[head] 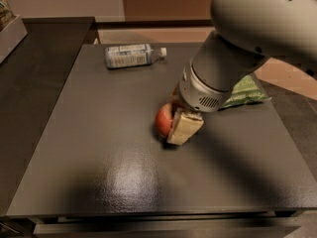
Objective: Move apple near blue plastic bottle
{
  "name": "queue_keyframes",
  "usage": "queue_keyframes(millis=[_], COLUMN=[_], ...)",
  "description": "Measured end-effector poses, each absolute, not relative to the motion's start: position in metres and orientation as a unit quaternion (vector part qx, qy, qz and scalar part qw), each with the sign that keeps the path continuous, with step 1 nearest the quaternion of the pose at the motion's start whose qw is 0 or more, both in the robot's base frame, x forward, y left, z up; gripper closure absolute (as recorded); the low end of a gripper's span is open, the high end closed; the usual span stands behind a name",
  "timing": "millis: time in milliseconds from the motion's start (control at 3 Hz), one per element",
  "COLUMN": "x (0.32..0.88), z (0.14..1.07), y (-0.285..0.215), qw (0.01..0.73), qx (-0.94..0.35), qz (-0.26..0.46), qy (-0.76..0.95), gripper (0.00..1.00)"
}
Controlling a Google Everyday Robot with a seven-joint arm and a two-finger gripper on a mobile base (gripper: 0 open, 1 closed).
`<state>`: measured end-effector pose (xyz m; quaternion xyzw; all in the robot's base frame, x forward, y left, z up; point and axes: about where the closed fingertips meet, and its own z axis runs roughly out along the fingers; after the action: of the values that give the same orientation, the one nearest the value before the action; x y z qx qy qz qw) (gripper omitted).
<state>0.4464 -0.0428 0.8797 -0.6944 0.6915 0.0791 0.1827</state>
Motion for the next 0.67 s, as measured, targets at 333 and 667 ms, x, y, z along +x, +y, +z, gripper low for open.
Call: queue_keyframes(millis=[333,667], x=[0.479,0.515], z=[0.902,0.91], y=[-0.032,-0.022], qw=[0.218,0.243], qx=[-0.672,-0.644], qz=[0.068,0.058], qy=[0.704,0.723], gripper=[1.0,1.0])
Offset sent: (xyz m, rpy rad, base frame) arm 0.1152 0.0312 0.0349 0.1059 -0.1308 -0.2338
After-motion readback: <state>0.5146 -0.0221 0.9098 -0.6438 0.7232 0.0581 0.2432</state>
